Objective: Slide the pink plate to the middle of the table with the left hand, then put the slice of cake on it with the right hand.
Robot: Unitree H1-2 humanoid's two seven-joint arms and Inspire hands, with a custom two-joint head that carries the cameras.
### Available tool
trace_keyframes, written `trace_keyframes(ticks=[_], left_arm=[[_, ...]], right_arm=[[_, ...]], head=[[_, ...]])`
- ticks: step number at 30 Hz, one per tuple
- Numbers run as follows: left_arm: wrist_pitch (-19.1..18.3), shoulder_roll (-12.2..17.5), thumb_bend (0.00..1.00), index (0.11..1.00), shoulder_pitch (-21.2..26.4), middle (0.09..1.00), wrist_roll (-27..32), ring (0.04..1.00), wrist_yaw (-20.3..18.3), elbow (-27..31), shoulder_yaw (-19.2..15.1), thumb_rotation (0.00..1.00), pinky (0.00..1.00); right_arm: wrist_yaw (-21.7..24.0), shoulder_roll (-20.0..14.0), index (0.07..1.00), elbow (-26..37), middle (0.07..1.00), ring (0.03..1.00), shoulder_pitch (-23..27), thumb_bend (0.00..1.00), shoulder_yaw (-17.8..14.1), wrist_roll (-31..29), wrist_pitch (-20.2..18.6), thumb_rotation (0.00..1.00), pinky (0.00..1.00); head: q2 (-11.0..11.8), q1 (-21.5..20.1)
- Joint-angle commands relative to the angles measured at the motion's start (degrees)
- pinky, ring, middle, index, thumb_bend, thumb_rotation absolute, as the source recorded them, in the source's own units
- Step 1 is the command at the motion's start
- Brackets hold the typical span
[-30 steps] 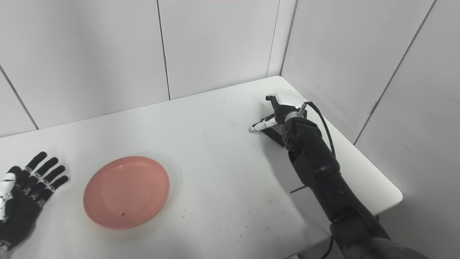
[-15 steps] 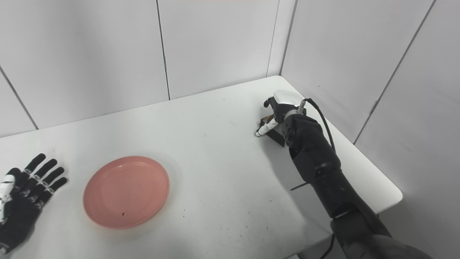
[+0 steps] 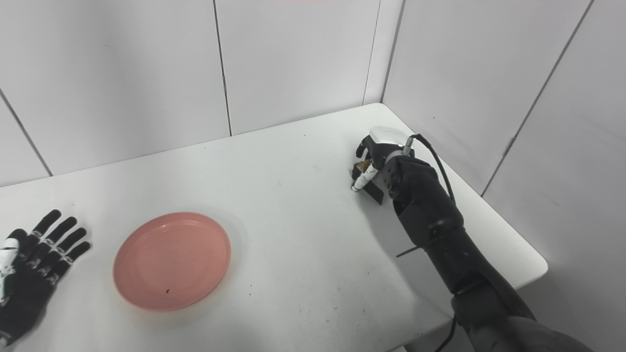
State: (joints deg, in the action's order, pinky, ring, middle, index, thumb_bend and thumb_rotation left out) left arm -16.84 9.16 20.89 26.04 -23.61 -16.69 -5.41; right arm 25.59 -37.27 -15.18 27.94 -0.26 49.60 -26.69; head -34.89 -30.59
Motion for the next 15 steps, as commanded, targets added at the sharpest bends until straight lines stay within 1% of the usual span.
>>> trace_keyframes(ticks=[1,5,7,15], left_arm=[[-3.84,0.63,0.47,0.892,-2.02,0.892,-0.66,0.875,0.97,-1.82,0.35,0.87,0.86],[-4.59,0.44,0.46,0.901,-2.19,0.901,-0.51,0.884,1.35,-0.64,0.35,0.88,0.87],[-4.79,0.43,0.45,0.905,-2.23,0.906,-0.50,0.889,1.40,-0.34,0.35,0.88,0.87],[-4.99,0.26,0.45,0.908,-2.23,0.909,-0.57,0.893,1.80,-0.17,0.37,0.90,0.88]], right_arm=[[-3.19,-1.35,0.534,-0.56,0.462,0.446,2.14,0.53,-0.72,-1.02,-0.13,0.00,0.38],[-2.91,-1.30,0.535,-0.81,0.456,0.437,2.23,0.52,-0.84,0.14,-0.22,0.00,0.37],[-2.98,-1.53,0.528,-1.57,0.463,0.445,2.43,0.52,-0.80,0.03,-0.22,0.00,0.38],[-1.12,-1.77,0.537,1.50,0.456,0.432,1.86,0.52,-1.74,1.59,-0.22,0.00,0.36]], head=[[0.01,0.05],[-0.10,0.12],[-0.12,0.16],[-0.09,0.36]])
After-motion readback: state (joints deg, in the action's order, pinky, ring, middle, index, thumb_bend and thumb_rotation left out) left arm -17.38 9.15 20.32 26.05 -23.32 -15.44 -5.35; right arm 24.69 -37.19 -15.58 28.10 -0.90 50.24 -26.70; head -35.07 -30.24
